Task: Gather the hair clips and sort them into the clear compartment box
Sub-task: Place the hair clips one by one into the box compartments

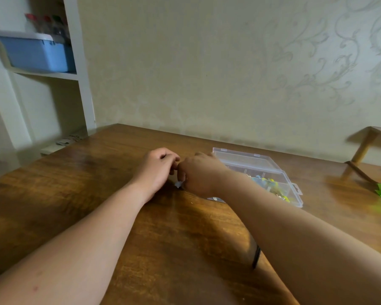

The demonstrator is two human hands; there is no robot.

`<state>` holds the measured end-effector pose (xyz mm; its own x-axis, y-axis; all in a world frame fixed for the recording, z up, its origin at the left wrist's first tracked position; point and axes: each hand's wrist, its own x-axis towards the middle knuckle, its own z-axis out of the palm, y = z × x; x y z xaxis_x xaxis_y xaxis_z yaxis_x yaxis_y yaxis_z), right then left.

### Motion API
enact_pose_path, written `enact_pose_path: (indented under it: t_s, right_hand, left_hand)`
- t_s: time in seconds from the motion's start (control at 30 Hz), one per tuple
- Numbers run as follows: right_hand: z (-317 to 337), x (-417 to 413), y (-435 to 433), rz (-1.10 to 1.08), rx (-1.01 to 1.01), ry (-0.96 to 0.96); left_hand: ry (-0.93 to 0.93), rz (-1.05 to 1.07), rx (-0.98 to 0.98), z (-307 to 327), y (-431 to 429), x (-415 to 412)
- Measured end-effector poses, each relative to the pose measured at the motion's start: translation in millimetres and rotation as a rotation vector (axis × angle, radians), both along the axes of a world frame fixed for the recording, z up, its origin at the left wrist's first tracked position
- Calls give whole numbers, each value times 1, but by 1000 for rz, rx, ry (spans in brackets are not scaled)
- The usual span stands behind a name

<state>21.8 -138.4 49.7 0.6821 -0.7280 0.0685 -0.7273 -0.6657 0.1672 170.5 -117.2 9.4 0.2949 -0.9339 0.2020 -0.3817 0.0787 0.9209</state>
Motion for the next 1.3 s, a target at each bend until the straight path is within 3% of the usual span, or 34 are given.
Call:
enact_pose_path:
  t_s: [0.07, 0.27, 0.4, 0.67, 0.93, 1.1, 1.3]
  right_hand:
    - [3, -4, 2, 2, 21, -96]
    - [31, -88, -1, -164, 207, -844]
    - [19, -146, -2, -334, 215, -985]
    - [-6, -136, 2, -363, 212, -601]
    - [-2, -134, 4, -393, 156, -573]
    - [21, -83, 8, -225, 103, -503]
    - [20, -8, -10, -39, 1, 9]
  left_hand:
    - [9, 3, 2, 0, -1, 1]
    - [6, -1, 21, -2, -1, -3]
    - [-59, -20, 8, -1, 1, -6]
    - [-103, -13, 2, -4, 1, -5]
    - [-112, -21, 15, -1, 2, -7]
    - [-80, 5, 49, 2, 0, -10]
    - [9, 4, 33, 1, -2, -3]
